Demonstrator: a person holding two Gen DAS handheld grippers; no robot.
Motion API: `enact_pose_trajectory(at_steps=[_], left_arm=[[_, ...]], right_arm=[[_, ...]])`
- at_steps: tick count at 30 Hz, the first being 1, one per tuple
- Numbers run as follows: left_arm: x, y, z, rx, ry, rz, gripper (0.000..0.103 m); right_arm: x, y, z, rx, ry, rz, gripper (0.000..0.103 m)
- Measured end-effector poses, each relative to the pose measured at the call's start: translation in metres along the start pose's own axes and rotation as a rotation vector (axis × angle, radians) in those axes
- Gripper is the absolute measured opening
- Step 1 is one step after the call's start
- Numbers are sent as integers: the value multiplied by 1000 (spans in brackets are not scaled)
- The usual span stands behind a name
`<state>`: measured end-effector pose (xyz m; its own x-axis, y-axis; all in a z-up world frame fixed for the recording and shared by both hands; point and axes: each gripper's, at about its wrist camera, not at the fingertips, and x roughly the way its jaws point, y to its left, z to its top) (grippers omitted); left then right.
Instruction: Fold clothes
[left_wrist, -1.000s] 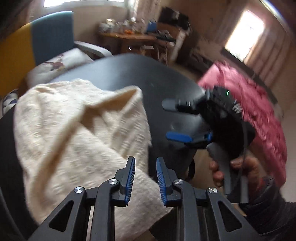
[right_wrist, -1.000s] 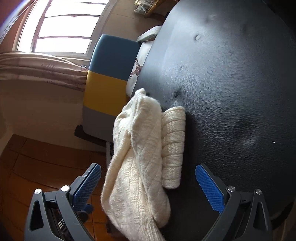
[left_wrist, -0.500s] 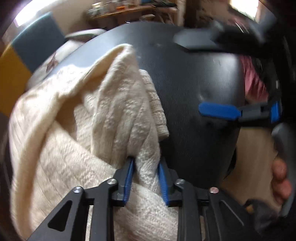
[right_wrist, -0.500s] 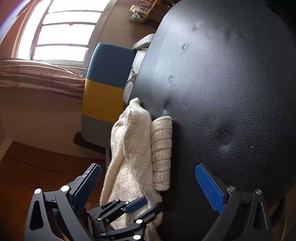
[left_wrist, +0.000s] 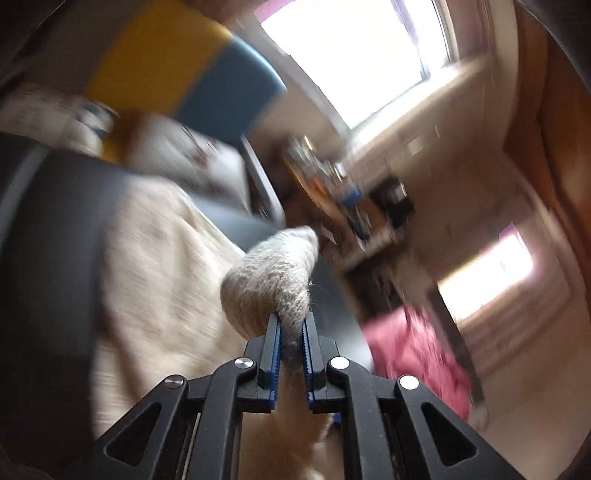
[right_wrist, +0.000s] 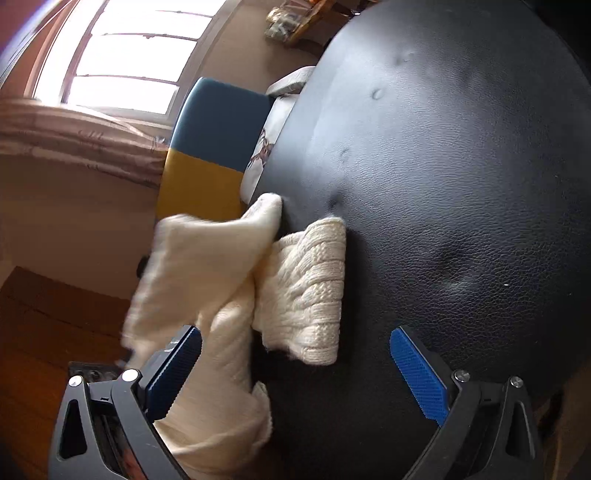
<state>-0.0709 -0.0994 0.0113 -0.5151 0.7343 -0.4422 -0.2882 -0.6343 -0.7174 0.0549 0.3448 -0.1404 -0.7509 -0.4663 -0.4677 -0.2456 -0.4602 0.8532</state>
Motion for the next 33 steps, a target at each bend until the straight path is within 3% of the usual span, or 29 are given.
enact_pose_trajectory(at_steps=[6, 9, 12, 16, 18, 22, 27, 33], left_arm=[[-99, 104, 4, -166, -155, 364, 9], [-110, 129, -32, -281, -93, 482, 12], [-118, 148, -60, -354, -38, 518, 12], [-125, 132, -81, -353, -84, 405, 16], [-116, 109, -89, -275, -66, 307, 18], [-64, 52, -100, -90, 50, 189, 23], [5, 22, -116, -26, 191, 169, 27], [37, 26, -123, -60, 234, 217, 28]], right_arm=[[18, 22, -7, -92, 47, -30, 103], [33, 34, -11, -136, 83, -49, 103], [48, 43, -16, -162, 117, -65, 103], [62, 52, -21, -197, 145, -91, 103], [62, 55, -20, -218, 148, -108, 103], [64, 54, -21, -220, 153, -132, 103], [66, 49, -27, -197, 168, -148, 103], [64, 52, -32, -215, 176, -139, 103]])
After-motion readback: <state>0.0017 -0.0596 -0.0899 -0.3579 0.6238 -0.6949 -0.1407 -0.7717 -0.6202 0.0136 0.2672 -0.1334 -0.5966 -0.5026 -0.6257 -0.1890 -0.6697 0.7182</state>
